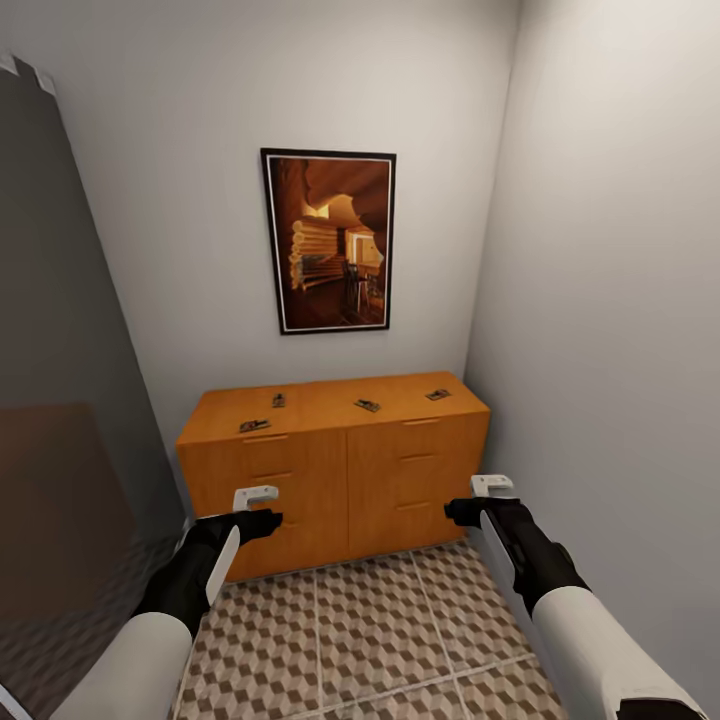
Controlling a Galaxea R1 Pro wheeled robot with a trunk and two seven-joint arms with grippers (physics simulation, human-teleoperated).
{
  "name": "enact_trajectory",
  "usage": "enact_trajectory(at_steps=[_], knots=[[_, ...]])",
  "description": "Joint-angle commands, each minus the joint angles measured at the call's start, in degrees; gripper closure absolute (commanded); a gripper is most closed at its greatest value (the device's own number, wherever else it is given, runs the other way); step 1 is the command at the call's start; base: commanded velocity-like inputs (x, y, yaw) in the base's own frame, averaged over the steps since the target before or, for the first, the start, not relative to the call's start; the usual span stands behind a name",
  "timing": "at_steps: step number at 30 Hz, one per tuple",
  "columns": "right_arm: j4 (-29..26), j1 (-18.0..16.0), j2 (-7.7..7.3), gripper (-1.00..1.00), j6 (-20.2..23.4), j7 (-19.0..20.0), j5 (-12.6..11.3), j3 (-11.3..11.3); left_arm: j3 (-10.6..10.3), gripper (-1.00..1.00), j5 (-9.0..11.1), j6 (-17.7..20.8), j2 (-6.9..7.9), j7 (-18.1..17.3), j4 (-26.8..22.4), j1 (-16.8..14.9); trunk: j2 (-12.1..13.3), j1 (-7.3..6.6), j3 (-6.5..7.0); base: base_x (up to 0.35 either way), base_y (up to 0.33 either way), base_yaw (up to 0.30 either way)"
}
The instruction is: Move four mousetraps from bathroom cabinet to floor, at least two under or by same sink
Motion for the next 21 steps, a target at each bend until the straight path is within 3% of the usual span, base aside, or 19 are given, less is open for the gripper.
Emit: enact_trajectory(at_steps=[1, 11, 16, 21], knots=[[-0.1, 0.0, 0.02, -1.0, 0.3, -0.1, 0.1, 0.0, 0.2, -1.0, 0.0, 0.3, -0.07, 0.0, -0.1, 0.0, -0.1, 0.06, -0.12, 0.328, 0.0, 0.0], [-0.1, 0.0, 0.05, -1.0, 0.4, -0.2, 0.2, 0.1, 0.2, -1.0, 0.1, 0.4, -0.1, -0.3, -0.1, 0.0, -0.1, 0.06, -0.12, 0.316, 0.0, 0.151], [-0.1, 0.0, 0.05, -1.0, 0.4, -0.2, 0.1, 0.0, 0.2, -1.0, 0.1, 0.4, -0.11, -0.2, -0.5, 0.0, -0.1, 0.06, -0.12, 0.05, 0.0, 0.239], [-0.1, 0.0, 0.05, -1.0, 0.4, -0.2, 0.1, -0.1, 0.3, -1.0, 0.0, 0.5, -0.11, -0.1, -2.0, 0.0, -0.1, 0.06, -0.12, 0.013, 0.0, 0.082]])
